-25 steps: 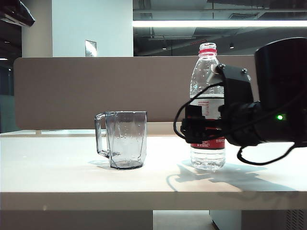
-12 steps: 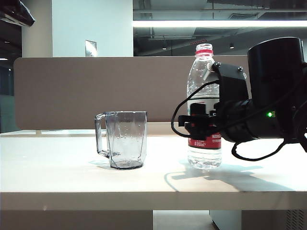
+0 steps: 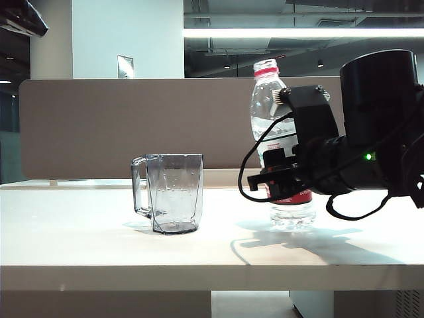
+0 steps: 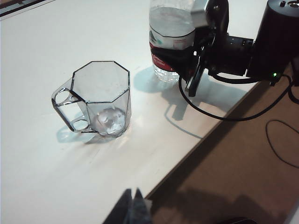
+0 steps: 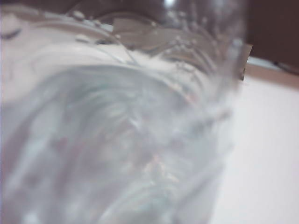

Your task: Pick up the mineral water bottle on the table and pour water into the mug until it's full.

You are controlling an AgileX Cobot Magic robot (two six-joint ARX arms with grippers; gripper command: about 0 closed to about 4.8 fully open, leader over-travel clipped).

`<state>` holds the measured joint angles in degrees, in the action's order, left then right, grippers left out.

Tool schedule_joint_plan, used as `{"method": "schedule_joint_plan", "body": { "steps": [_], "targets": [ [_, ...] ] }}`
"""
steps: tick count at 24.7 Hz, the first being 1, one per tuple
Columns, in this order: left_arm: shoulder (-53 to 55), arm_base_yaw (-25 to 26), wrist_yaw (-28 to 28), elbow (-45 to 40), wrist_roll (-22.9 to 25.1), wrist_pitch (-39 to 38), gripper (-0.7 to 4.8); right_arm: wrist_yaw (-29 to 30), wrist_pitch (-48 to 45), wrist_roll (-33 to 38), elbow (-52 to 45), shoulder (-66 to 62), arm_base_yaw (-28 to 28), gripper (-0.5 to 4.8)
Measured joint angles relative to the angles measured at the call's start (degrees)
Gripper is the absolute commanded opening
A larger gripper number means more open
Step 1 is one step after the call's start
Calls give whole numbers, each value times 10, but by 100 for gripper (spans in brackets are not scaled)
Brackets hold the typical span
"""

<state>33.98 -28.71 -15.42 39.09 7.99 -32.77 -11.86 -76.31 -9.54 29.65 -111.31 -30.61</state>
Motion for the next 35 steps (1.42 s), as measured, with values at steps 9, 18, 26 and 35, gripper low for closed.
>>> {"method": "schedule_joint_plan", "body": {
  "steps": [9,18,26,35],
  "targets": [
    [0,0,0,0,0,0,-5,-62,119,-152,37,30,0,206],
    [0,0,0,0,0,0,-5,-113,240,-355,53,69,1,206],
    [0,0,0,0,0,0,-5,-152,248,-436,68,76,0,206],
    [0,0,0,0,0,0,-5,-165,244,-518,118,78,-25,205]
  ]
}}
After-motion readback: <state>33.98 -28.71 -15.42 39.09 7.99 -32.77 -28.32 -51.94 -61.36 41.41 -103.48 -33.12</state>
